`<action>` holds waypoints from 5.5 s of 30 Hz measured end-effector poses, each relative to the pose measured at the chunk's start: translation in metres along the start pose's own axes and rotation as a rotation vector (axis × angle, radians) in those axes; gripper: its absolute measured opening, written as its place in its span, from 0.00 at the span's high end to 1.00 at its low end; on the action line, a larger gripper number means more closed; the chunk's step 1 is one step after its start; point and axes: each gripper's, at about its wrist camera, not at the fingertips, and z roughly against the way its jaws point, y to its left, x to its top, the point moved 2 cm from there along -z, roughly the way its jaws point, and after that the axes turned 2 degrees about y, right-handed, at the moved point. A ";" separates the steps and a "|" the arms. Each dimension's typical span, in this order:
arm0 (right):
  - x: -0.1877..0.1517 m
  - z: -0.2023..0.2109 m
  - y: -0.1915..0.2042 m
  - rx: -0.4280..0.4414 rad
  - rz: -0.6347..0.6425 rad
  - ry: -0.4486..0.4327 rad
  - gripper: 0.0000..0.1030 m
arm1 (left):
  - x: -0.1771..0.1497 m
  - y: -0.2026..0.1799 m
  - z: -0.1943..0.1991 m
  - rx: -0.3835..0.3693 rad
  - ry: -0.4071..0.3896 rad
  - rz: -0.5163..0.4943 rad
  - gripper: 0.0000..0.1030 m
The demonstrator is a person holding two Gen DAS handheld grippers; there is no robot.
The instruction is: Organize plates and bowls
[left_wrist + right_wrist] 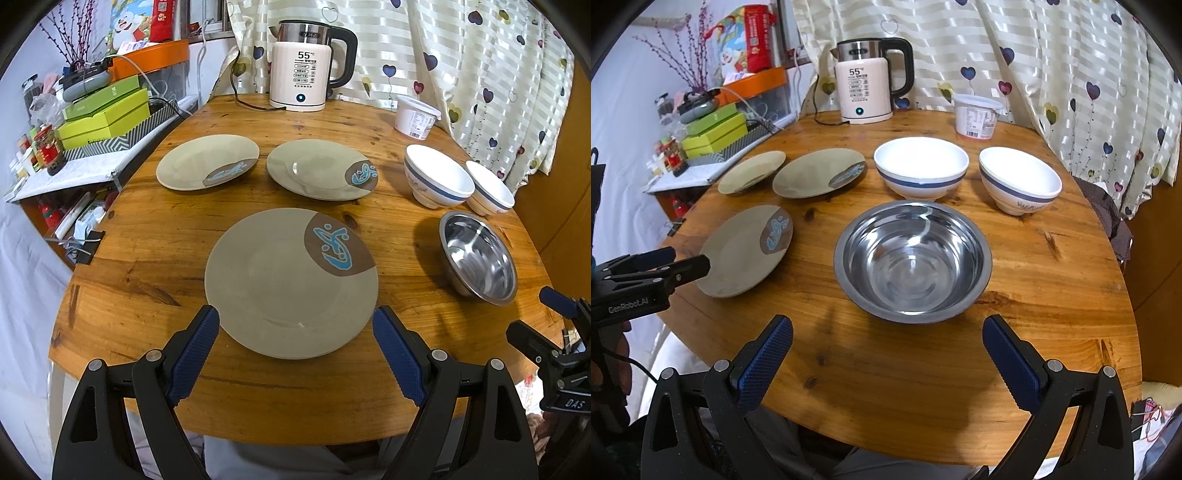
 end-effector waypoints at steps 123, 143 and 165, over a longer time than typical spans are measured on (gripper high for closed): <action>0.221 -0.186 0.167 0.285 0.208 0.173 0.35 | 0.117 0.192 -0.101 0.023 -0.034 0.309 0.37; 0.242 -0.264 0.174 0.326 0.204 0.281 0.70 | 0.131 0.197 -0.131 -0.015 -0.010 0.302 0.56; 0.242 -0.257 0.178 0.354 0.187 0.275 0.81 | 0.135 0.189 -0.123 -0.008 -0.023 0.281 0.71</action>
